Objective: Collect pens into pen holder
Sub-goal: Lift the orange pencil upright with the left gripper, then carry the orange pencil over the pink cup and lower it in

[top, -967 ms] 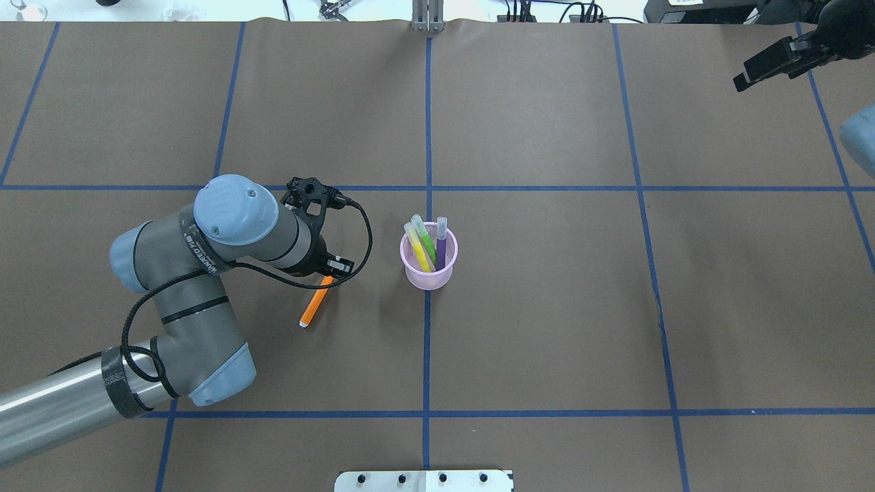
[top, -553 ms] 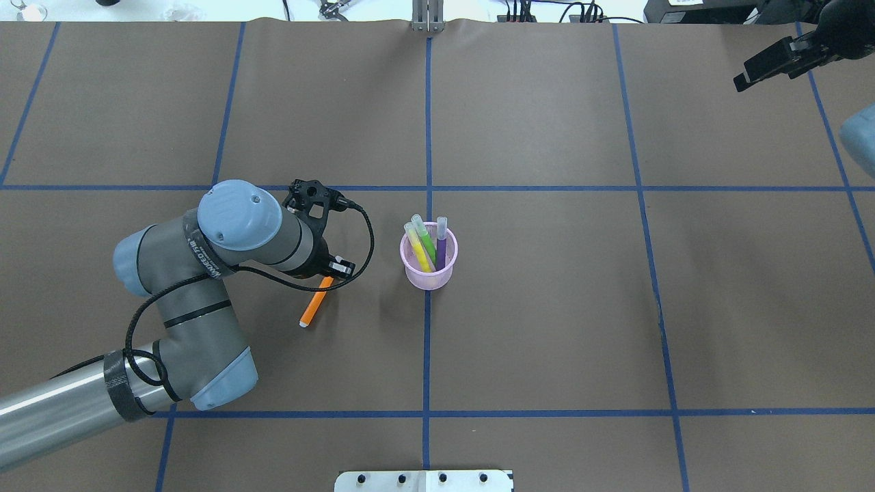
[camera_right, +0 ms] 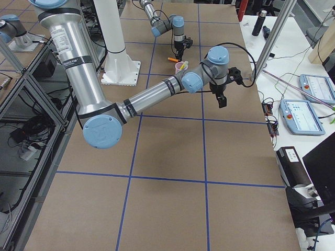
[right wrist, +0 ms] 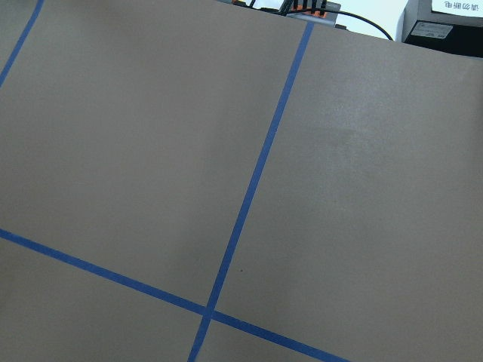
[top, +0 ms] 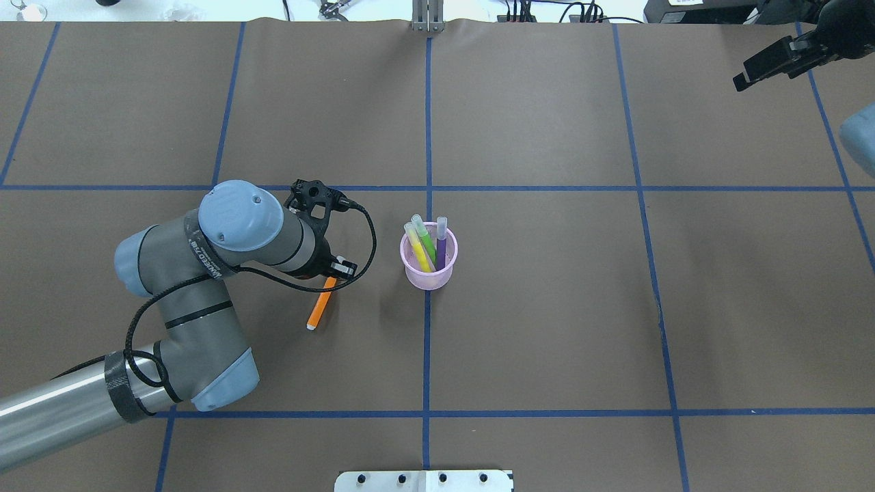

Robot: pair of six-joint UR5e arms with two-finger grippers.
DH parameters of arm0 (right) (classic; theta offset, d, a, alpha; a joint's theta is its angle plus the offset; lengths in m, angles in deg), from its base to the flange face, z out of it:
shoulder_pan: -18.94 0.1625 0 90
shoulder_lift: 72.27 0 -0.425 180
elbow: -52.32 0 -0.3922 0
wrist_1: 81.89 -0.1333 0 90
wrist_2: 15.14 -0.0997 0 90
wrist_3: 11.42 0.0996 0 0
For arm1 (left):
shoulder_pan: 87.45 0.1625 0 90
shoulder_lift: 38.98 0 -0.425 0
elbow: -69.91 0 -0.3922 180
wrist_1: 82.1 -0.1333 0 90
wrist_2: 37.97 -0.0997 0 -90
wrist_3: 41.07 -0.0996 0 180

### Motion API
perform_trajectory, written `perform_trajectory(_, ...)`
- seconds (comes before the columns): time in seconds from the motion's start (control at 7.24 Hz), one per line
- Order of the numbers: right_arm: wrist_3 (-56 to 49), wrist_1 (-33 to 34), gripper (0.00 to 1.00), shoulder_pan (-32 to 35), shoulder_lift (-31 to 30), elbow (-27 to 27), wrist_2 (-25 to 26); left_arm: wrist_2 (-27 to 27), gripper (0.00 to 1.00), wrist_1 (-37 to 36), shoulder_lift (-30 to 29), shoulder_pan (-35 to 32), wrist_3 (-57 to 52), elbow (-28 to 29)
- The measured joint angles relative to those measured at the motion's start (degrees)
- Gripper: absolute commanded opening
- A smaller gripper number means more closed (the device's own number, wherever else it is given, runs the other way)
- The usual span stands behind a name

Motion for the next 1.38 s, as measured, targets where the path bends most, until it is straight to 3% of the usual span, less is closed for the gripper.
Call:
perform_trajectory(0.28,0.0,0.0,1.0,0.0,-0.02,0.0,0.0,-0.07,0.0,0.54,-0.18,-1.1,-0.07,-3.33)
perform_trajectory(0.55,0.0,0.0,1.0,0.0,0.0,0.0,0.0,-0.78,0.0,8.0,0.09,-3.76,-0.01,-7.65)
perform_trajectory(0.97,0.0,0.0,1.0,0.0,0.01,0.0,0.0,-6.85,0.0,29.17,-0.08,-4.5,1.97,-7.9)
perform_trajectory(1.38,0.0,-0.02,1.0,0.0,0.08,0.0,0.06,-17.46,0.0,53.55,-0.6,-2.18,2.7,0.09)
